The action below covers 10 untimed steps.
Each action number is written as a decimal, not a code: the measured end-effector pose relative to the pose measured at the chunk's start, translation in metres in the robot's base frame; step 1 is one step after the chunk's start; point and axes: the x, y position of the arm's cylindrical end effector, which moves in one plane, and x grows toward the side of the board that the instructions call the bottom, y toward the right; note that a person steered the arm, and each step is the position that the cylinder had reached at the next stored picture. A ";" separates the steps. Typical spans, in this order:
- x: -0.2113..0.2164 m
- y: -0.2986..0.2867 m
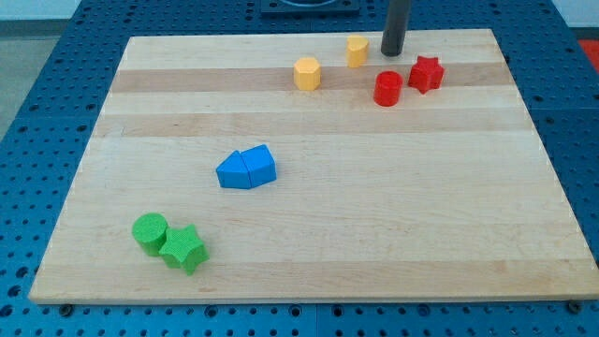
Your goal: Move the yellow heart top right to the yellow hexagon
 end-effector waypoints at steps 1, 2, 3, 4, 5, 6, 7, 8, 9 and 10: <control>-0.002 -0.020; -0.002 -0.026; -0.002 -0.050; 0.002 -0.074; 0.002 -0.080; 0.002 -0.080; 0.005 -0.080; 0.009 -0.080; 0.010 -0.080; 0.010 -0.081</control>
